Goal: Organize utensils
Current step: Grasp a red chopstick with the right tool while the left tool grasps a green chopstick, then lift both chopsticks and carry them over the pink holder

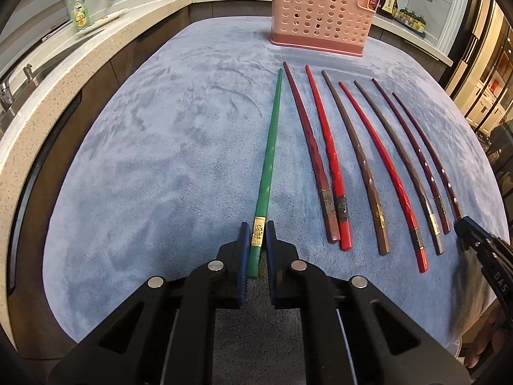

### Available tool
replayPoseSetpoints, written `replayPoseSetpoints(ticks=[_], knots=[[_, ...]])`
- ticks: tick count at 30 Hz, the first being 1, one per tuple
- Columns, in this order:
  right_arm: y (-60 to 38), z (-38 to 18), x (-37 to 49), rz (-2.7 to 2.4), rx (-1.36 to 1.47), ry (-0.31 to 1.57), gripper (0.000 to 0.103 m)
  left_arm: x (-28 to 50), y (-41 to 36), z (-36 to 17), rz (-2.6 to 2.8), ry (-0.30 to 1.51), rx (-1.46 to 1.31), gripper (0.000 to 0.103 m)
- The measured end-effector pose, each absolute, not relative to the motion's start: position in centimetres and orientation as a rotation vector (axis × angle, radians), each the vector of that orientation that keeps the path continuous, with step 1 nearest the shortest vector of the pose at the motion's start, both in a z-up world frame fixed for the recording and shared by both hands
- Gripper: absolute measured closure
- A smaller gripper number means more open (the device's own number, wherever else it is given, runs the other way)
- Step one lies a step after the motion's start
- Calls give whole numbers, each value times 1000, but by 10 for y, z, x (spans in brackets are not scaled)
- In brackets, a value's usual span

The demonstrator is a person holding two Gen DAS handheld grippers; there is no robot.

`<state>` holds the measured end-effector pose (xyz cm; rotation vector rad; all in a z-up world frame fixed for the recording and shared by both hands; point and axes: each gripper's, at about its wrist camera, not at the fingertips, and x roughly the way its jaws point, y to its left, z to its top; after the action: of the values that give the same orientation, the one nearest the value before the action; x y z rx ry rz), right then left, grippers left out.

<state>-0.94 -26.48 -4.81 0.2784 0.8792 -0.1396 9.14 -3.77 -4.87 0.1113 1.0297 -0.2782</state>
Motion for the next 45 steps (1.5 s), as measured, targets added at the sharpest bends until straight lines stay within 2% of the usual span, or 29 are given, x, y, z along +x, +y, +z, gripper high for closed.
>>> replayPoseSetpoints(ticks=[16, 29, 45], knots=[[-279, 5, -20, -149, 297, 781, 96, 91, -21, -13, -245, 994, 97, 94], [-305, 82, 0, -172, 308, 575, 96, 113, -6, 52, -229, 865, 17, 95], [-328, 152, 49, -150, 318, 416, 96, 186, -26, 131, -267, 723, -33, 96]])
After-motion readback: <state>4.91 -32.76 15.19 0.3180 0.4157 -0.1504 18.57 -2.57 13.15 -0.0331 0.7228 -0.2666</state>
